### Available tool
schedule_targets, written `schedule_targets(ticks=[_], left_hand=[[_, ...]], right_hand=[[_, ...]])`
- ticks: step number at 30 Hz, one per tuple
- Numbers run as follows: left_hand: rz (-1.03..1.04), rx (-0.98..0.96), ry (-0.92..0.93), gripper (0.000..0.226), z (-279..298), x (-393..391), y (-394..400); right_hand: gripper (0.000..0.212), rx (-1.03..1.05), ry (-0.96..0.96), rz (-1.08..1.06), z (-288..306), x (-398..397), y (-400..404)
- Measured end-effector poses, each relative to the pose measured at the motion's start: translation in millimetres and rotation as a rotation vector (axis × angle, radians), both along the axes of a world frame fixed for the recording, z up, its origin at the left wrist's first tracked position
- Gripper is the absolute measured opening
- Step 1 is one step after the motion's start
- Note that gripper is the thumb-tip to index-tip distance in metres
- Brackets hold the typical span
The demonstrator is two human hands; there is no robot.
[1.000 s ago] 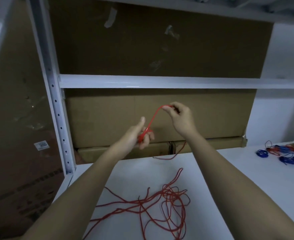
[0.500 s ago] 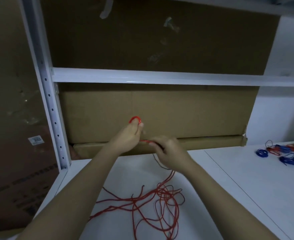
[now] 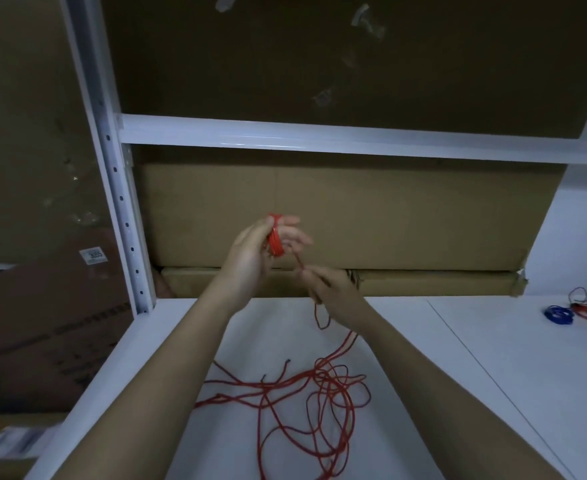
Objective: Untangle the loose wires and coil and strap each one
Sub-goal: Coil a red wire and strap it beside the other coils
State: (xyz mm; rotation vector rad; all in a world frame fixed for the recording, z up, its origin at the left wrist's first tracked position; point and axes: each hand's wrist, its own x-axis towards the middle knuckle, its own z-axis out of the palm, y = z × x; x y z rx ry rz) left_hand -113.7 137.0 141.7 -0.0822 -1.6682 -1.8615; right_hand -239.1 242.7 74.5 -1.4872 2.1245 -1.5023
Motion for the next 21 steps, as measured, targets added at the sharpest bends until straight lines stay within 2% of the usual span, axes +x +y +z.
schedule_targets(ticks=[2,3,5,7,9,11,14,16,18,21], left_hand=[[0.159,-0.089,-0.057,0.037,-4,-7,-2],[0.247,-0.201,-0.126,0.036,-11,-11,-3],[0.391,-0.543,-0.277,0.032,-31,-14,-3],[0.445,-0.884,-0.404,0.032,-45,-16,-5],[0.419,-1.034,-0.536,0.038,-52,-16,-5],[0.335,-0.946,-0.618,0.050,-55,-12,-3],[0.137,-0.609,-0.554,0.062,-54,0,2],[-0.007,-0.464,-0.471,0.065,-50,6,5],[-0.116,-0.345,-0.329,0.058,-45,8,11],[-0.087,0.055,-0.067,0.046,-33,6,16]], right_hand=[[0.029,0.052,0.078,0.066,-18,13,7],[0.029,0.076,0.147,0.100,-22,21,11],[0.025,0.098,0.274,0.151,-20,31,20],[0.021,0.053,0.386,0.124,-9,24,27],[0.020,0.043,0.527,0.031,4,10,35],[0.015,0.047,0.562,-0.062,14,-11,42],[0.016,0.030,0.427,-0.072,28,-35,42],[0.016,0.022,0.349,-0.040,30,-38,30],[0.018,0.003,0.229,0.004,26,-33,14],[0.023,0.017,0.102,0.097,7,-18,-3]])
